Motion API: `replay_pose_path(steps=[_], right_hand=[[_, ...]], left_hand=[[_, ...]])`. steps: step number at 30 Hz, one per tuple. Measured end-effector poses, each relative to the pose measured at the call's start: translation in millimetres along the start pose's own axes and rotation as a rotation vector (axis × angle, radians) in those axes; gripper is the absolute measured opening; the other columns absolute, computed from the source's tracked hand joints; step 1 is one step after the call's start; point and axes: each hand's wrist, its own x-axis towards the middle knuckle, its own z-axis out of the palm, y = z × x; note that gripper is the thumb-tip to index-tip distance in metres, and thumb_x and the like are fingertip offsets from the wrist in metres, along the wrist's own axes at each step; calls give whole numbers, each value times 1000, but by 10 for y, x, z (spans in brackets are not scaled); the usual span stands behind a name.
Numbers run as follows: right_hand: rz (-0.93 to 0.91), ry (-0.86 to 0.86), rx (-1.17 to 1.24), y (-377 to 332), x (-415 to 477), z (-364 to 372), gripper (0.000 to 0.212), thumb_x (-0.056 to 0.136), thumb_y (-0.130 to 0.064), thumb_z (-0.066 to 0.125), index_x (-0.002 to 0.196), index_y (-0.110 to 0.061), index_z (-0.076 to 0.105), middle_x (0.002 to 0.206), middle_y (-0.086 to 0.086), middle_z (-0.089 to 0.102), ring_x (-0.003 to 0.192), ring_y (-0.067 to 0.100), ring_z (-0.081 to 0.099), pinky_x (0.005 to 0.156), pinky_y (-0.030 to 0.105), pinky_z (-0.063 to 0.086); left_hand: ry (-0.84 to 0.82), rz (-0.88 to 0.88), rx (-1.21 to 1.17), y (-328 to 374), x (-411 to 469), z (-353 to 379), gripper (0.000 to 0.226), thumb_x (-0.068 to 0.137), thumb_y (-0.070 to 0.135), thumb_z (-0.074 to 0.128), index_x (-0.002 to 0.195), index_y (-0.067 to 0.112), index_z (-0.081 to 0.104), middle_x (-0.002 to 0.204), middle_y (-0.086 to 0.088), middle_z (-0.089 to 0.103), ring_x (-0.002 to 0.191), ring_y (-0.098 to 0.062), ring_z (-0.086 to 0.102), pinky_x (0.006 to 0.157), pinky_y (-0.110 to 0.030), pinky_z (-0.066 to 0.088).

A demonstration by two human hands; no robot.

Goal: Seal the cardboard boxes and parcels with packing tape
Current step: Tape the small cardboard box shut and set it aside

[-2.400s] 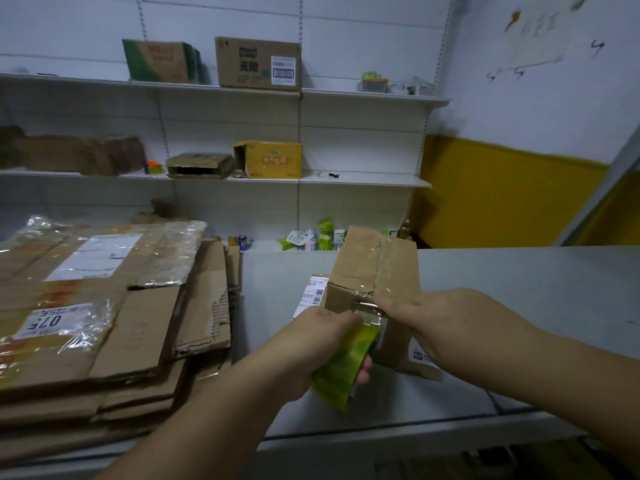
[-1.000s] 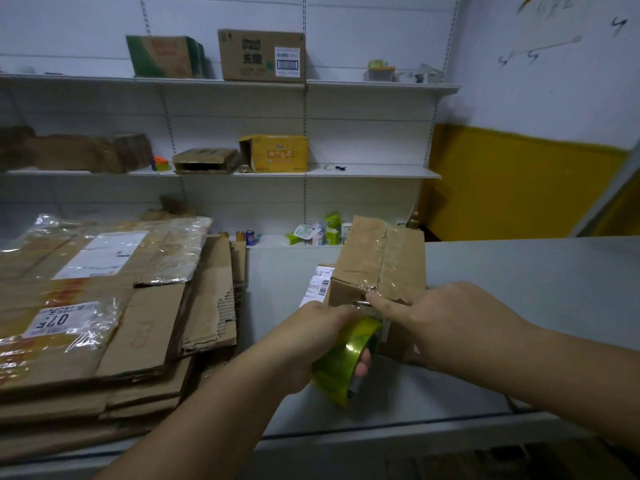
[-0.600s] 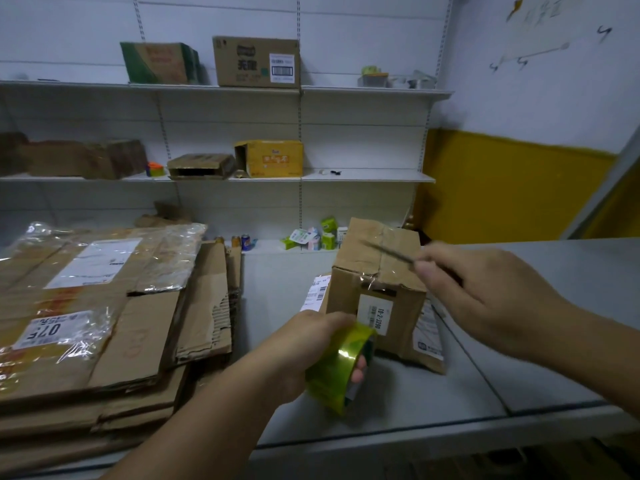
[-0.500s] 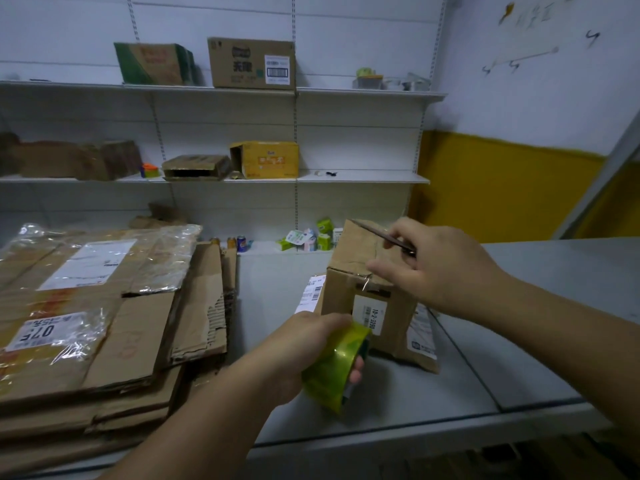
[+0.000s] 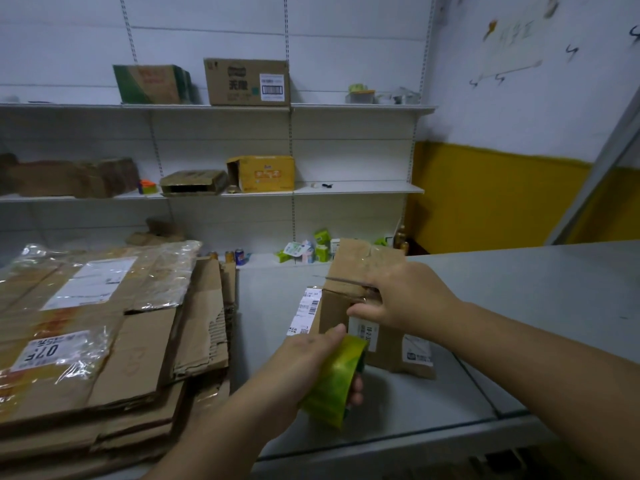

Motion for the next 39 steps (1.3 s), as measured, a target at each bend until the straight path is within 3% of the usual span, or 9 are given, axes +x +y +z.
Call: replay_pose_path(steps=[5, 11, 16, 18, 22, 28, 33, 36, 39], right_hand=[[-119, -71, 143, 55, -14, -98, 40, 76, -55, 71, 93, -19, 71, 80, -7, 60, 70, 9, 41, 53, 12, 16], [-20, -200, 361, 45, -30, -178, 30, 88, -51, 56, 67, -30, 52, 63, -13, 43, 57, 3, 40, 53, 21, 25], [345, 201, 894, 322, -154, -197, 23, 102, -21, 38, 98, -19, 61, 60, -4, 49, 52, 8, 46, 59, 35, 40], [458, 223, 740, 554, -259, -87, 15, 100, -24, 43, 91, -23, 55, 64, -3, 51, 57, 12, 46, 56, 32, 35], [606, -51, 198, 1003, -641, 358, 17, 95, -27, 52, 82, -19, 61, 82, 1, 58, 74, 19, 54, 60, 30, 37], [575, -128, 81, 1098, -1031, 761, 27, 96, -29, 53, 81, -18, 71, 76, 0, 48, 68, 15, 50, 54, 27, 30], [525, -23, 38, 1032, -1044, 656, 22, 91, -40, 58, 97, -20, 67, 92, 1, 55, 89, 18, 54, 65, 26, 38], [335, 354, 376, 590, -1100, 320, 42, 91, -55, 50, 79, -19, 67, 75, -9, 52, 73, 5, 48, 63, 23, 39], [25, 324, 669, -63, -1221, -147, 50, 87, -70, 41, 79, -26, 62, 75, -15, 57, 73, 0, 54, 65, 16, 43]], left_hand=[[-117, -46, 34, 18, -86, -95, 49, 92, 34, 52, 119, -7, 53, 75, -20, 63, 60, -28, 61, 60, -29, 52], [-155, -38, 39, 82, -198, -113, 39, 92, 14, 51, 120, -13, 46, 68, -25, 60, 53, -29, 60, 56, -30, 51], [-140, -12, -45, 131, -194, -126, 50, 77, 10, 55, 119, -16, 46, 72, -31, 59, 55, -34, 61, 51, -32, 52], [-127, -7, -57, 127, -177, -150, 52, 77, 10, 57, 121, -14, 46, 74, -32, 60, 57, -35, 62, 52, -34, 52], [-188, 18, -26, 101, -135, -147, 51, 76, 14, 65, 116, -15, 50, 81, -31, 62, 67, -35, 64, 60, -35, 53], [-240, 130, 48, -7, -155, -53, 39, 68, 15, 75, 105, 4, 71, 101, -19, 68, 89, -27, 66, 80, -37, 52], [-80, 239, 103, -104, -217, 82, 24, 61, 0, 82, 84, 7, 77, 88, -18, 72, 77, -24, 69, 67, -30, 55], [-27, 256, 77, -121, -302, 111, 24, 54, -1, 75, 77, 4, 76, 84, -21, 72, 72, -25, 70, 62, -29, 56], [-5, 338, 36, -159, -364, 191, 26, 48, 3, 83, 72, 10, 75, 82, -18, 72, 72, -24, 70, 63, -30, 56]])
